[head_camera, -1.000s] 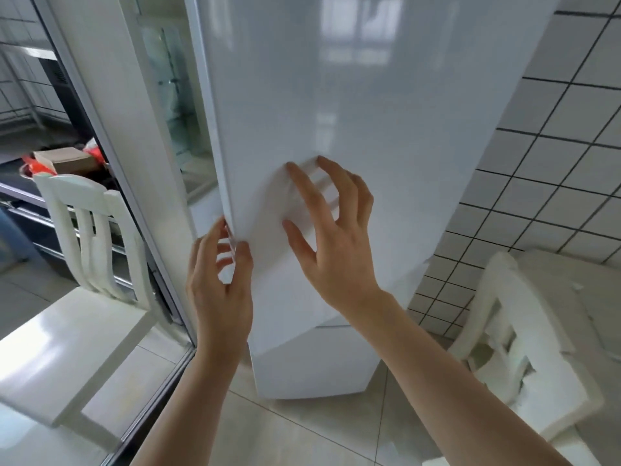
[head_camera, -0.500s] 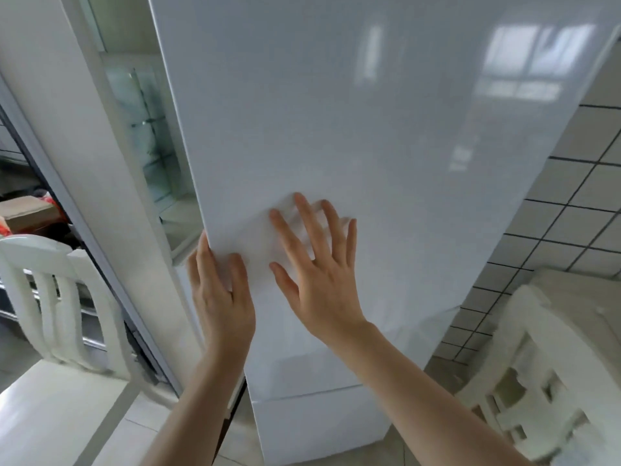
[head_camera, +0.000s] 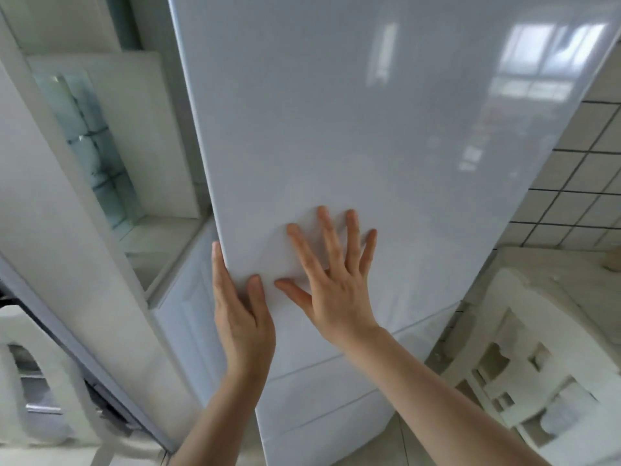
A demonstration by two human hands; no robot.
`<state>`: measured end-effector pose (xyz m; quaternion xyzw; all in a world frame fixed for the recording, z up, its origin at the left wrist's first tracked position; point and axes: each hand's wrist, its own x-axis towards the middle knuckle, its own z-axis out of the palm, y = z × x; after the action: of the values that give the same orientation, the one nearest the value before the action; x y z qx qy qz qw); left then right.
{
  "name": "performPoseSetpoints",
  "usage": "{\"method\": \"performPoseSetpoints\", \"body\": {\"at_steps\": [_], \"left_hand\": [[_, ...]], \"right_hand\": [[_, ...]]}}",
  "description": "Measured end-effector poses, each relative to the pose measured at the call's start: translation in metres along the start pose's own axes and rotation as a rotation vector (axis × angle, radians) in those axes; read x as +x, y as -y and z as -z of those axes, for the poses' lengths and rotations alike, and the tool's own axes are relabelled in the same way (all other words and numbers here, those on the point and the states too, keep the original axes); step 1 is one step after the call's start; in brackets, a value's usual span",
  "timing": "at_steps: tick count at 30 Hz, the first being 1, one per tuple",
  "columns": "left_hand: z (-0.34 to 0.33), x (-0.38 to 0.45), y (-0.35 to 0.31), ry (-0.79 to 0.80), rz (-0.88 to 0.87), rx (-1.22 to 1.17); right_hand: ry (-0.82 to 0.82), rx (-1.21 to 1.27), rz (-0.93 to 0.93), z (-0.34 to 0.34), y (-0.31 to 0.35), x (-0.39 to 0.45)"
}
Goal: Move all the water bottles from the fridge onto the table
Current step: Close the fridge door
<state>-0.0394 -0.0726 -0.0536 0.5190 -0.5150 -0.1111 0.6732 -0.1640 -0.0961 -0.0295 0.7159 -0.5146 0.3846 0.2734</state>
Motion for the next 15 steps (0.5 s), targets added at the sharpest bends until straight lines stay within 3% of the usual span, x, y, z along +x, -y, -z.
{"method": "performPoseSetpoints", "body": {"at_steps": [15], "left_hand": [[0.015,0.003,-0.005,0.122,0.006,-0.184]], "right_hand": [[0.057,0.066,-0.072,0.018,0.011,0.004]]}}
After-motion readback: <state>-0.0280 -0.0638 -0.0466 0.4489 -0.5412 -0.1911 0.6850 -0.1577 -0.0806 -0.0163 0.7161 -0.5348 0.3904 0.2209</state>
